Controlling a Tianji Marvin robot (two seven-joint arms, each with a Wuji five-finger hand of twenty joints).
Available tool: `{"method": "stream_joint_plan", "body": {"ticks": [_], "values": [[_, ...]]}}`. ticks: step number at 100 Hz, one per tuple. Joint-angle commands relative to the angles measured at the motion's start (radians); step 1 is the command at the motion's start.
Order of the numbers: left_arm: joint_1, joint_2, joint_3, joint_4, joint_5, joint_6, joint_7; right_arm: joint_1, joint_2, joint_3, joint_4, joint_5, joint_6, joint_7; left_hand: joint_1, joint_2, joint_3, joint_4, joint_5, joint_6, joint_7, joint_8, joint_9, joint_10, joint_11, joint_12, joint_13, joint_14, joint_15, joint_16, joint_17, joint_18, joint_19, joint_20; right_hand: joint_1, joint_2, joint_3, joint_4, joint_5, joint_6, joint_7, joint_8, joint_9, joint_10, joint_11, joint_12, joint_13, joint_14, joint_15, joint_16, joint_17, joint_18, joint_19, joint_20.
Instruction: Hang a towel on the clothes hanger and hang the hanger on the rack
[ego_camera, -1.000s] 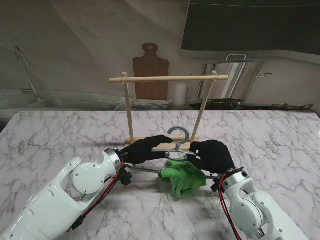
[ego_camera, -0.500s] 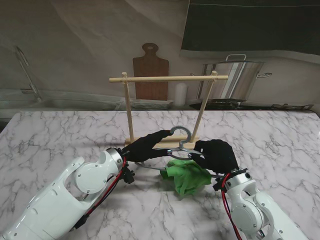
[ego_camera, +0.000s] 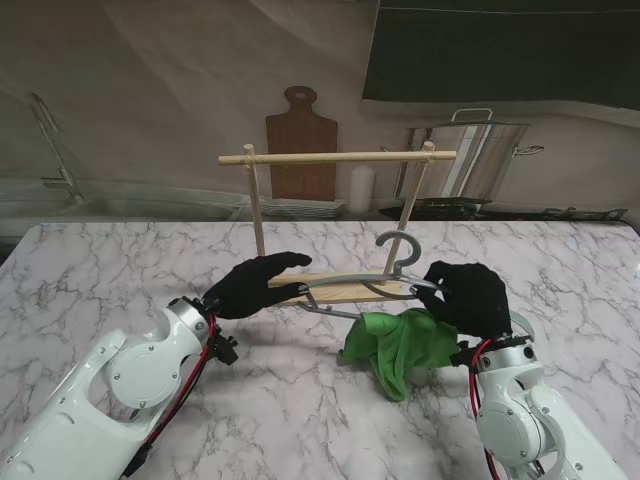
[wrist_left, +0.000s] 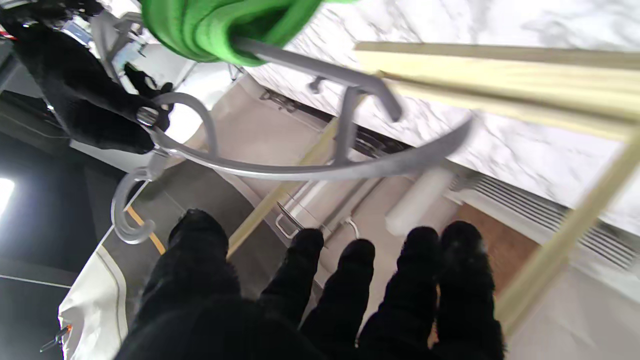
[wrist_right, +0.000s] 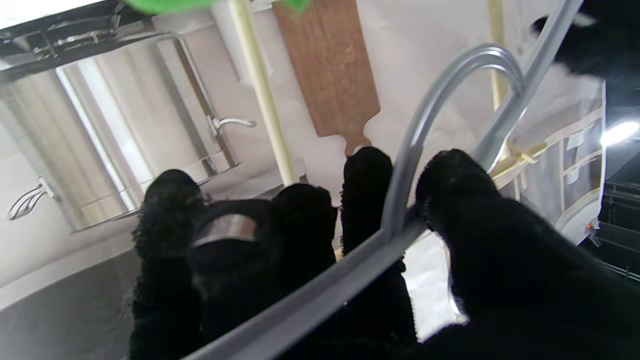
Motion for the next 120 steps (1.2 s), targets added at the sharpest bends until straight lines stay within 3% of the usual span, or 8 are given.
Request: {"method": "stream_joint_plan", "body": {"ticks": [1,10,21,47,71,120], "values": [[0.023,0.014,-0.025,-0.003,-0.011,-0.003,-0.003,-0.002,-0.003,0.015,-0.011,0.005,0.013,-0.013,0.026,0.055,0.004,0.004,0.074,-0.020,0.037,0.038,0.091,-0.017,0.023,0.036,0.067,-0.017,0.034,0.039,0.032,0.019,-0.617,0.048,0.015,0.009,0.047,0.027,0.041,-0.002,0.022,-0.008,0.048,0.068,0.019,-0.009,0.032,-0.069,0.031,0.021,-0.002,-0.004,0.031,-0.003],[0.056,0.015,-0.073,-0.012,-0.012,0.012,-0.008,-0.002,-0.008,0.029,-0.014,0.003,0.019,-0.042,0.035,0.060,0.004,0.005,0.154,-0.004,0.070,0.073,0.204,-0.017,0.052,0.067,0.144,-0.005,0.077,0.074,0.068,0.029,-0.507,0.074,0.017,0.010,0.047,0.027,0.041,-0.001,0.023,-0.008,0.048,0.069,0.019,-0.009,0.032,-0.069,0.031,0.021,-0.002,-0.004,0.032,-0.003],[0.083,0.017,-0.115,-0.013,0.016,0.027,-0.013,0.002,-0.013,0.037,-0.015,0.002,0.032,-0.071,0.038,0.062,0.005,0.005,0.188,0.003,0.083,0.093,0.250,-0.014,0.062,0.085,0.171,0.014,0.104,0.098,0.082,0.032,-0.433,0.079,0.018,0.009,0.046,0.027,0.041,0.004,0.025,-0.007,0.049,0.072,0.021,-0.009,0.032,-0.067,0.031,0.021,0.000,-0.005,0.035,-0.003],[0.102,0.023,-0.156,0.010,0.138,0.066,-0.010,0.030,-0.025,0.024,-0.024,0.010,0.077,-0.124,0.040,0.066,0.005,0.005,0.199,-0.001,0.088,0.104,0.263,-0.017,0.063,0.095,0.175,0.011,0.106,0.102,0.074,0.036,-0.416,0.067,0.020,0.007,0.049,0.032,0.044,0.011,0.026,-0.009,0.053,0.075,0.025,-0.009,0.033,-0.066,0.040,0.023,0.002,-0.004,0.041,-0.004],[0.114,0.020,-0.164,0.039,0.198,0.112,0.022,0.070,-0.026,-0.001,-0.043,0.015,0.110,-0.109,0.041,0.072,0.004,0.004,0.191,-0.004,0.080,0.106,0.248,-0.016,0.052,0.095,0.160,0.009,0.094,0.098,0.063,0.037,-0.425,0.051,0.024,-0.001,0.052,0.034,0.051,0.011,0.022,-0.016,0.057,0.078,0.019,-0.014,0.032,-0.062,0.037,0.020,0.001,-0.001,0.041,-0.007],[0.114,0.018,-0.173,0.063,0.198,0.116,0.036,0.265,-0.052,-0.157,0.038,0.015,0.343,-0.168,0.045,0.076,0.004,0.004,0.201,0.000,0.088,0.119,0.250,-0.015,0.052,0.097,0.158,0.009,0.091,0.097,0.058,0.037,-0.426,0.040,0.000,-0.034,0.097,0.082,0.106,0.049,0.025,-0.040,0.112,0.084,0.041,-0.025,0.032,-0.063,0.110,0.043,0.033,-0.008,0.074,-0.014]]}}
